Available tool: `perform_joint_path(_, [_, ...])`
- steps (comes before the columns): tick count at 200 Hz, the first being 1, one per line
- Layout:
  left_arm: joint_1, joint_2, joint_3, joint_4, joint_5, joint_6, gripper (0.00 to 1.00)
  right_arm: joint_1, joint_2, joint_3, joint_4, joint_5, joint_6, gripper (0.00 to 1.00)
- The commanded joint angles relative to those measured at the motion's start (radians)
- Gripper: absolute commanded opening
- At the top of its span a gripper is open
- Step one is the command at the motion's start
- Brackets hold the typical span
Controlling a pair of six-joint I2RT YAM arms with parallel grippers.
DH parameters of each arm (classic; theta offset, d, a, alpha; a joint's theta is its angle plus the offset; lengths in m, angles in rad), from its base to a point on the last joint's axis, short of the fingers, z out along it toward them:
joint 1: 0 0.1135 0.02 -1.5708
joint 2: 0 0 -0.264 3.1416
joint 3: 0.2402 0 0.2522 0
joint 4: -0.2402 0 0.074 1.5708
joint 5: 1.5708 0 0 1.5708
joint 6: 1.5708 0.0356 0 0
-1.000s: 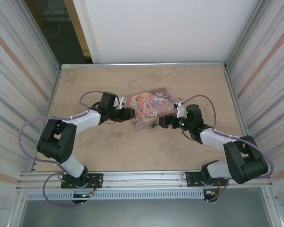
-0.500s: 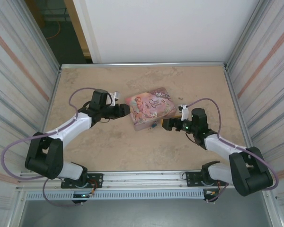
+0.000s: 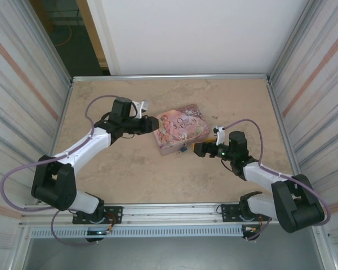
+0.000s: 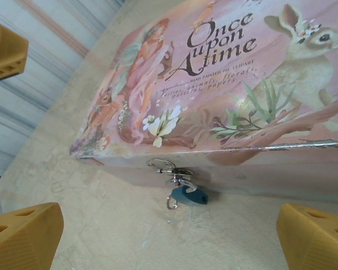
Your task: Unlock a padlock with a key
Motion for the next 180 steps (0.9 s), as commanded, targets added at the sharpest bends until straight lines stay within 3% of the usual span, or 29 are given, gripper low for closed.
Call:
perform_joint_path(1, [-0.025,0.043,0.051,-0.019,0.036,0.008,0.3,0.014,0.046,-0.008,0.095,-0.019,0.032,0.95])
perform_joint_path(121, [-0.08,0.247,0.142,-0.014,0.051,0.014,0.13,0.124,0.291,0.006,0.31,0.036,0.028,0.85])
perform_joint_path(180, [-0.081,0.291,0.139,-0.064,0.007,0.046,0.07,0.15,0.36,0.008,0.366,0.052,0.004,0.82])
